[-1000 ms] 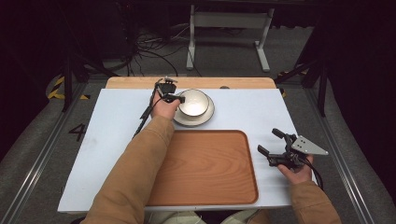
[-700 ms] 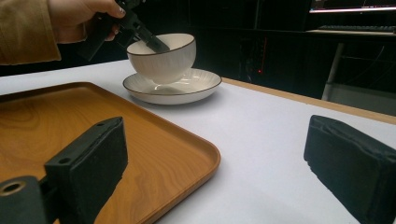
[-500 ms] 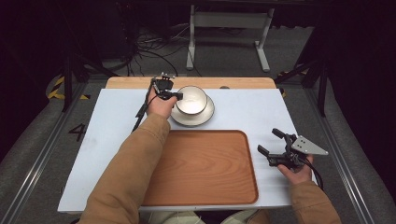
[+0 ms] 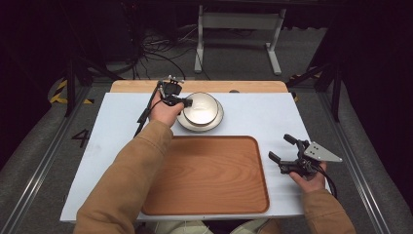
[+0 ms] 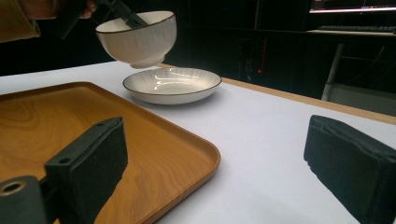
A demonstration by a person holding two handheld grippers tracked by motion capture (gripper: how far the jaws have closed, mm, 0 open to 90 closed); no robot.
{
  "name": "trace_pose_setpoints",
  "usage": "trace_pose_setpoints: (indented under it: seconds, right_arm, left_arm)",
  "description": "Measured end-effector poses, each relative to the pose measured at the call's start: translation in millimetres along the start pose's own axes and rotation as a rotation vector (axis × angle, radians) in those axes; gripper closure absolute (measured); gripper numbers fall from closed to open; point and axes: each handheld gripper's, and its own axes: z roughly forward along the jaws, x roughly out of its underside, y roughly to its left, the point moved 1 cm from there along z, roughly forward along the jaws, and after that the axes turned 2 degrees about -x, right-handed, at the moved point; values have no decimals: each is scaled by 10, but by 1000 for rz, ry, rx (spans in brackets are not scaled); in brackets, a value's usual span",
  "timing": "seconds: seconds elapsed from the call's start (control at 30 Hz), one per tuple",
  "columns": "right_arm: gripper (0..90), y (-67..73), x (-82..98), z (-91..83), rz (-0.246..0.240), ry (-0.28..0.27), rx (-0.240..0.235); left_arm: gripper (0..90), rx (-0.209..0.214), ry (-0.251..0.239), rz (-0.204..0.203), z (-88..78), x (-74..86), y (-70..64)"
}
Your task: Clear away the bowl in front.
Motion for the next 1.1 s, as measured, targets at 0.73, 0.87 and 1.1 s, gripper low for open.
trace_pose_setpoints:
  seconds: [0.73,0.87,1.1]
  right_arm:
    - [65,0,0,0,0,-1,1]
    - [65,0,0,0,0,-1,2]
    - [65,0,0,0,-1,-2,2]
  left_arm:
    - [815,103,36,118,-416,158,-295]
    - [814,113,37,152,-489,181,-338]
    - [814,134,54,187,-593,224,-404]
